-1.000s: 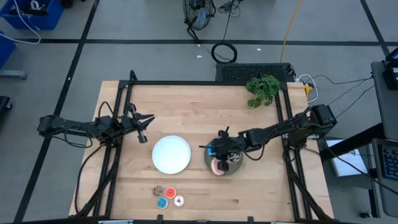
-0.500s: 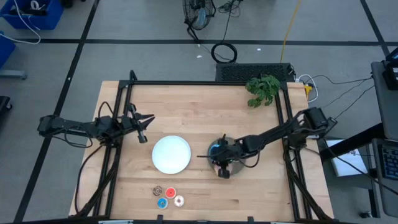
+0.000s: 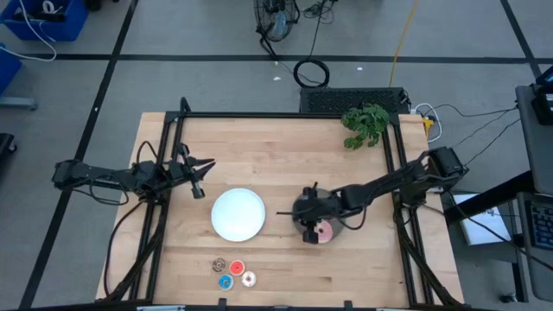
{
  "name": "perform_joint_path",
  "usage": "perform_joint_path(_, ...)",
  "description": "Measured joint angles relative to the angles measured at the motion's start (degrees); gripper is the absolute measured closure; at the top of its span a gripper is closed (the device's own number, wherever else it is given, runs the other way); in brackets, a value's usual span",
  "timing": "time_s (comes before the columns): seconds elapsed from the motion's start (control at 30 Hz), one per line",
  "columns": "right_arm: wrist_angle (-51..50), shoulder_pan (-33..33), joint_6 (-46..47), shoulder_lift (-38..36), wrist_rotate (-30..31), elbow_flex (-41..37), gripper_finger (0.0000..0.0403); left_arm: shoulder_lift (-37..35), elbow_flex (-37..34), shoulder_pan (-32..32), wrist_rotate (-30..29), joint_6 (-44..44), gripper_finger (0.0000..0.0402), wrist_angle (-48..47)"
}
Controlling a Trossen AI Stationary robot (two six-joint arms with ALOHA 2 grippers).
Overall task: Pick & Place donuts
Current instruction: Put the small brown donut into the white plate
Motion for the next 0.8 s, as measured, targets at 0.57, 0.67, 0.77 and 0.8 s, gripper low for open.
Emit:
perform_joint_path(0.57, 3.7, 2.0, -9.8, -28.9, 0.1, -10.3, 0.0403, 0.0, 0.0, 0.0, 0.0, -0.1, 0.0355, -0.1)
perform_joint_path(0.67, 8.1, 1.6, -9.5, -38.5, 0.0, -17.5, 0.0403, 0.0, 0.0, 0.0, 0.0, -0.5, 0.0355, -0.2)
perform_joint_path(0.77, 11.6, 0.8, -7.3, -46.1, 0.7, -24.7, 0.0403, 0.0, 0.0, 0.0, -1.8, -1.6, 0.0355, -0.1)
perform_joint_path(0.8, 12.0, 0.7, -7.0, -48.0, 1.8, -26.6, 0.0403, 0.0, 0.0, 0.0, -3.2, -2.1, 0.0355, 0.4)
